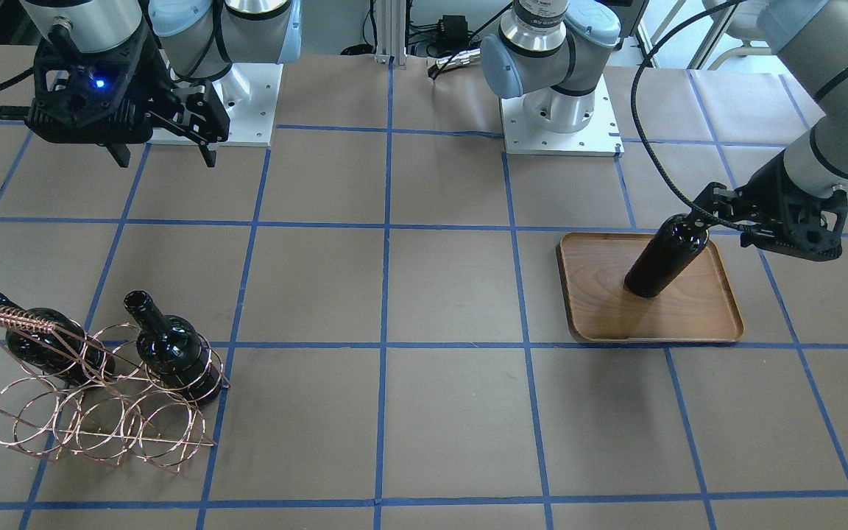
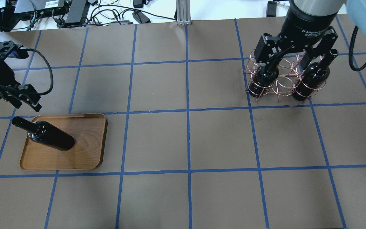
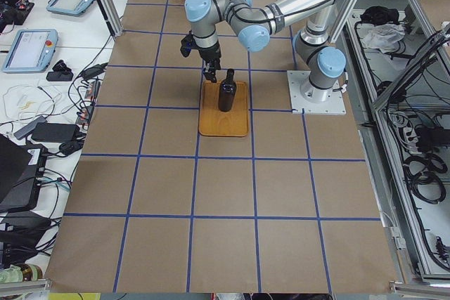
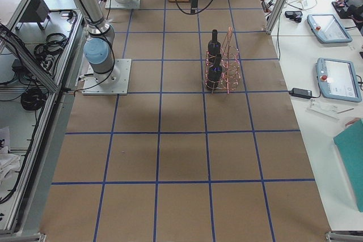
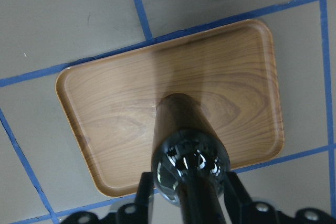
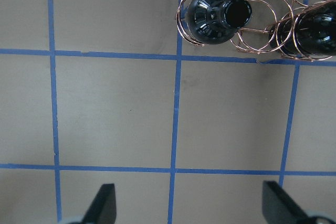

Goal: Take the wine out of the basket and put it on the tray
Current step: 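Open the left gripper and raise it away from the tray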

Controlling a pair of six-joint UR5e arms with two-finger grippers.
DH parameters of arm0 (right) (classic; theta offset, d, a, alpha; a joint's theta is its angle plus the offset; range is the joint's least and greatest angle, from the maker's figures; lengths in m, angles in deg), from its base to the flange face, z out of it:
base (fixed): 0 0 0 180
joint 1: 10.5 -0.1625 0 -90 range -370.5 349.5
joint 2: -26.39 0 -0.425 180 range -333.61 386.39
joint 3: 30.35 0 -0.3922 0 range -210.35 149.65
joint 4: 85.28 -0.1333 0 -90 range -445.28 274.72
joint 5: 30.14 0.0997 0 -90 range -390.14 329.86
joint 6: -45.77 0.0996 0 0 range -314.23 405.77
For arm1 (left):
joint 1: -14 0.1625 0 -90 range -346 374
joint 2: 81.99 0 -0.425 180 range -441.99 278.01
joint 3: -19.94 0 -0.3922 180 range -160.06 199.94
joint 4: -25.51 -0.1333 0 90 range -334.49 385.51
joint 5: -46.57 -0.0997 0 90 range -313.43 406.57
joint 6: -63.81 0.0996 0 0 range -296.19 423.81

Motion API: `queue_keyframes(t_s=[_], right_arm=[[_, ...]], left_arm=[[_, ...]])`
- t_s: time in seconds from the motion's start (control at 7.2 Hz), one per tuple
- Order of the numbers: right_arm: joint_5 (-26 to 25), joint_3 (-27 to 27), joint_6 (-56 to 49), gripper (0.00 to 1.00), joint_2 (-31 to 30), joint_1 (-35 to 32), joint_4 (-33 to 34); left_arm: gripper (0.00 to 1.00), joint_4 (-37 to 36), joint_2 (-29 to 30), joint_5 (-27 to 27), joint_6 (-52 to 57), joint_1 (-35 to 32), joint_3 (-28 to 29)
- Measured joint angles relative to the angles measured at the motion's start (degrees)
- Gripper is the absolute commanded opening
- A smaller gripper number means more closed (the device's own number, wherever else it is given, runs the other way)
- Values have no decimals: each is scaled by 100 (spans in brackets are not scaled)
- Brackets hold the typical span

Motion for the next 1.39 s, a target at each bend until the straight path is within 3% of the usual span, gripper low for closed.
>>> queue_keyframes(t_s=[0.42, 0.97, 1.39], right_arm=[[0, 0, -2, 98, 0, 3, 1], [0, 0, 0, 98, 0, 0, -1], [0, 0, -2, 99, 0, 2, 1]], left_arm=[[100, 40, -206, 177, -814, -225, 124], [100, 62, -554, 260, -2643, -1918, 455], [100, 203, -807, 333, -2886, -2537, 470]])
